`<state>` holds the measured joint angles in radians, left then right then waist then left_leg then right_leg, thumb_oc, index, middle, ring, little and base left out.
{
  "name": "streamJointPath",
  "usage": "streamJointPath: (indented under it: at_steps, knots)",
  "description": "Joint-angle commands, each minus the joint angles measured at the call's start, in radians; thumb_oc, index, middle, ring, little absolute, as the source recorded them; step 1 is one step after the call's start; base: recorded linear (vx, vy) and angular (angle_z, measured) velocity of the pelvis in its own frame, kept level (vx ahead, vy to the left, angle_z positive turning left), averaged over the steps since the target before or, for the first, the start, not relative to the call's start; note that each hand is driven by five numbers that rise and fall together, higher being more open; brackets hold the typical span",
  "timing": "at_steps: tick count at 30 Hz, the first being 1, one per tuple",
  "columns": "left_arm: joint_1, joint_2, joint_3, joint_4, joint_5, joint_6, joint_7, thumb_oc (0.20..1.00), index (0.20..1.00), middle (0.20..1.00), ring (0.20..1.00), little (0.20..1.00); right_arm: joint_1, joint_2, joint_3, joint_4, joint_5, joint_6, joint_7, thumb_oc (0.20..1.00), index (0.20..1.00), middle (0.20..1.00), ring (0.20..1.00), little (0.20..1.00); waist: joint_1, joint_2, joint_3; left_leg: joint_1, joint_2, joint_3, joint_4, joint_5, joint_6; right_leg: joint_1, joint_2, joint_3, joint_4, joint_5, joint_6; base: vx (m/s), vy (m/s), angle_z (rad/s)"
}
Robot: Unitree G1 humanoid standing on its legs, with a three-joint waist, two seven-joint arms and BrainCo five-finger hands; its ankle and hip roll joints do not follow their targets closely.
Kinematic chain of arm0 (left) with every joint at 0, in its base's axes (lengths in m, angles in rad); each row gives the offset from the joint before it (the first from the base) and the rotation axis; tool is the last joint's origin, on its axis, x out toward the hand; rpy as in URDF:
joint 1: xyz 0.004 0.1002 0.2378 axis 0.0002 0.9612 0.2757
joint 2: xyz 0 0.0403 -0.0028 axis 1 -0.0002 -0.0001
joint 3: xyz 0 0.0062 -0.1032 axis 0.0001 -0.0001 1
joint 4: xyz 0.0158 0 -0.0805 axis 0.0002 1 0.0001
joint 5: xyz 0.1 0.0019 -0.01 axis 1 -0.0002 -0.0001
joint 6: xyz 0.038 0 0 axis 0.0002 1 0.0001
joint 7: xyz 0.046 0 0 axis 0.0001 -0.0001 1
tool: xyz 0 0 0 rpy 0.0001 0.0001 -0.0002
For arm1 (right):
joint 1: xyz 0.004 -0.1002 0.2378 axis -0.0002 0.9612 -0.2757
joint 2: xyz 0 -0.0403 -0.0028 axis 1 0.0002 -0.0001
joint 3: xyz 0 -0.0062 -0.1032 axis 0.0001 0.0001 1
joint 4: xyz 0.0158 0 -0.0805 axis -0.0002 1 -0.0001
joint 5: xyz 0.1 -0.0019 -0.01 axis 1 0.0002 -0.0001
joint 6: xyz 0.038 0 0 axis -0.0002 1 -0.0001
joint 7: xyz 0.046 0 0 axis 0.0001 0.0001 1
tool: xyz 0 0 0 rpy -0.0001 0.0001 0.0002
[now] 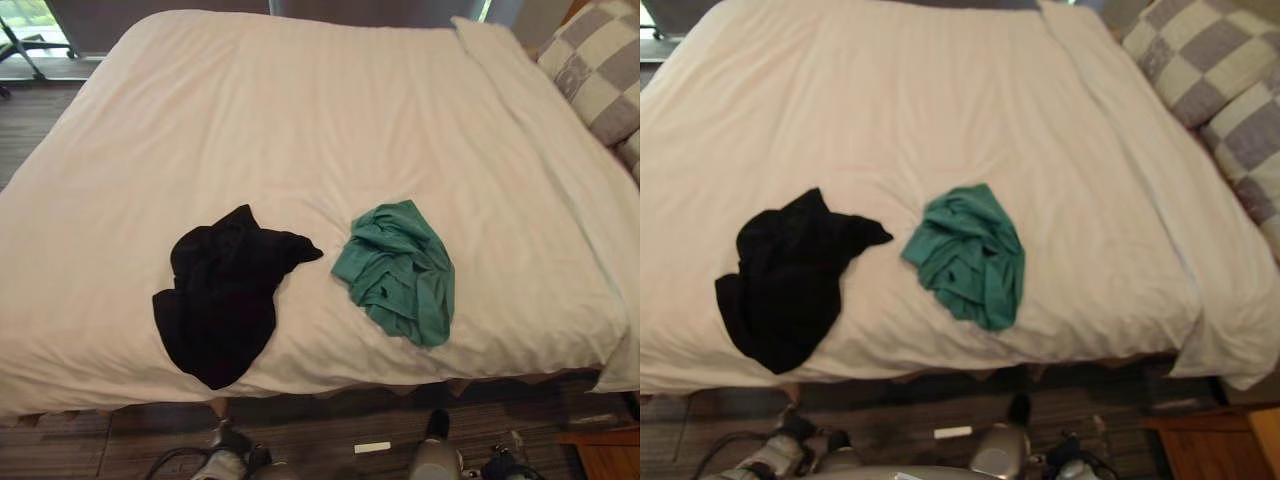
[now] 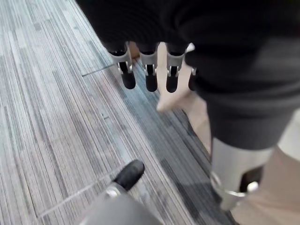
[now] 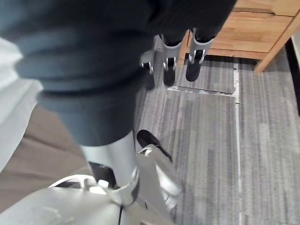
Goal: Tidy up the quilt and then pick up the clothes from the bed and put them into the laundry hamper.
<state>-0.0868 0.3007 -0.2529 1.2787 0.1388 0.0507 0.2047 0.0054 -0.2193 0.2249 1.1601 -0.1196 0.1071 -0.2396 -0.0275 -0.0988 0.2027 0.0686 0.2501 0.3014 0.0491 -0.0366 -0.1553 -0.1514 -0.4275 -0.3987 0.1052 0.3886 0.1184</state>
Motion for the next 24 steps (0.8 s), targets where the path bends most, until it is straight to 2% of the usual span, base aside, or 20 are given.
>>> streamJointPath:
  at_steps: [1,2,3,4,6,9,13,16,17,18,19,21,22,24]
  knots:
    - [-0.014,-0.014,-0.002,-0.005,0.062,-0.001,-0.018,1.000,1.000,1.000,1.000,1.000,-0.074,-0.013,0.049,-0.022,-0.025,-0.027,0.017,1.000,1.000,1.000,1.000,1.000,-0.033,0.016,0.017,-0.050,-0.039,-0.106,-0.066,0.038,0.015,0.057,0.148,0.192,0.057,-0.370,0.099,0.00,0.580,-0.28]
    - [-0.013,-0.016,-0.002,0.001,0.064,0.001,-0.025,1.000,1.000,1.000,1.000,1.000,-0.072,-0.009,0.058,-0.016,-0.025,-0.028,0.019,1.000,1.000,1.000,1.000,1.000,-0.033,0.016,0.016,-0.037,-0.064,-0.111,-0.077,0.035,0.028,0.074,0.184,0.211,0.058,-0.394,0.085,0.00,0.233,0.22]
    - [-0.014,-0.015,-0.001,0.001,0.064,0.001,-0.025,1.000,1.000,1.000,1.000,1.000,-0.072,-0.009,0.058,-0.016,-0.025,-0.028,0.019,1.000,1.000,1.000,1.000,1.000,-0.033,0.016,0.014,-0.040,-0.065,-0.111,-0.078,0.038,0.028,0.072,0.184,0.210,0.055,-0.390,0.084,0.03,0.273,0.16]
    - [-0.012,-0.015,0.000,0.011,0.067,0.000,-0.030,1.000,1.000,1.000,1.000,1.000,-0.070,-0.002,0.076,-0.015,-0.025,-0.034,0.024,1.000,1.000,1.000,1.000,1.000,-0.041,0.016,0.016,-0.026,-0.106,-0.130,-0.091,0.034,0.048,0.080,0.247,0.260,0.060,-0.421,0.057,0.04,0.252,0.17]
    - [-0.014,-0.017,0.007,0.014,0.057,-0.001,-0.036,1.000,1.000,1.000,1.000,1.000,-0.066,0.003,0.079,-0.016,-0.014,-0.037,0.029,1.000,1.000,1.000,1.000,1.000,-0.051,0.013,0.010,-0.026,-0.142,-0.148,-0.090,0.029,0.064,0.087,0.288,0.322,0.032,-0.423,0.048,0.05,0.221,0.28]
    - [-0.006,-0.019,0.033,0.004,0.026,-0.005,-0.029,1.000,1.000,1.000,1.000,1.000,-0.061,0.001,0.056,-0.005,0.014,-0.037,0.025,1.000,1.000,1.000,1.000,1.000,-0.049,0.009,0.000,-0.015,-0.173,-0.153,-0.090,0.018,0.083,0.118,0.276,0.330,-0.007,-0.403,0.044,0.04,0.057,0.16]
    - [0.027,0.009,0.138,0.004,-0.082,-0.019,-0.002,1.000,1.000,1.000,1.000,1.000,-0.053,-0.014,-0.027,0.003,0.093,-0.044,-0.003,1.000,1.000,1.000,1.000,1.000,-0.047,0.010,-0.017,-0.004,-0.177,-0.139,-0.089,0.008,0.084,0.150,0.249,0.321,-0.070,-0.375,0.059,0.06,0.003,-0.01]
    - [0.077,0.098,0.256,-0.021,-0.137,-0.036,0.025,1.000,1.000,1.000,1.000,1.000,-0.012,-0.072,-0.139,-0.048,0.146,-0.053,-0.036,1.000,1.000,1.000,1.000,1.000,-0.046,0.014,-0.032,0.007,-0.173,-0.136,-0.089,0.005,0.078,0.166,0.235,0.319,-0.092,-0.366,0.067,0.07,-0.023,-0.02]
    - [0.079,0.098,0.256,-0.023,-0.137,-0.036,0.025,1.000,1.000,1.000,1.000,1.000,-0.010,-0.072,-0.139,-0.051,0.145,-0.052,-0.036,1.000,1.000,1.000,1.000,1.000,-0.046,0.014,-0.032,0.009,-0.173,-0.136,-0.090,0.005,0.078,0.168,0.235,0.319,-0.093,-0.366,0.067,0.06,-0.018,-0.01]
    - [0.095,0.146,0.298,-0.051,-0.142,-0.040,0.033,1.000,1.000,1.000,1.000,1.000,0.018,-0.113,-0.189,-0.111,0.152,-0.056,-0.047,1.000,1.000,1.000,1.000,1.000,-0.049,0.015,-0.037,0.013,-0.170,-0.134,-0.091,0.003,0.075,0.173,0.230,0.317,-0.099,-0.365,0.070,0.09,-0.014,-0.03]
    - [0.114,0.231,0.347,-0.129,-0.125,-0.058,0.058,1.000,1.000,1.000,1.000,1.000,0.085,-0.189,-0.272,-0.242,0.138,-0.066,-0.083,1.000,1.000,1.000,1.000,1.000,-0.056,0.021,-0.045,0.025,-0.167,-0.132,-0.094,0.001,0.070,0.186,0.224,0.313,-0.107,-0.364,0.077,0.11,-0.012,-0.03]
    - [0.121,0.304,0.372,-0.265,-0.084,-0.080,0.092,1.000,1.000,1.000,1.000,1.000,0.126,-0.261,-0.345,-0.360,0.101,-0.083,-0.110,1.000,1.000,1.000,1.000,1.000,-0.063,0.029,-0.045,0.039,-0.165,-0.134,-0.097,-0.005,0.067,0.196,0.220,0.312,-0.109,-0.367,0.083,0.08,0.008,0.02]
    - [0.122,0.304,0.372,-0.268,-0.083,-0.079,0.092,1.000,1.000,1.000,1.000,1.000,0.128,-0.260,-0.346,-0.363,0.100,-0.081,-0.109,1.000,1.000,1.000,1.000,1.000,-0.063,0.028,-0.047,0.035,-0.165,-0.133,-0.097,-0.001,0.067,0.192,0.220,0.313,-0.110,-0.362,0.082,0.05,0.013,0.05]
    - [0.130,0.378,0.385,-0.432,-0.028,-0.108,0.113,1.000,1.000,1.000,1.000,1.000,0.154,-0.334,-0.395,-0.441,0.049,-0.099,-0.125,1.000,1.000,1.000,1.000,1.000,-0.067,0.035,-0.050,0.046,-0.163,-0.132,-0.100,-0.008,0.065,0.203,0.218,0.308,-0.111,-0.368,0.087,0.05,0.003,-0.01]
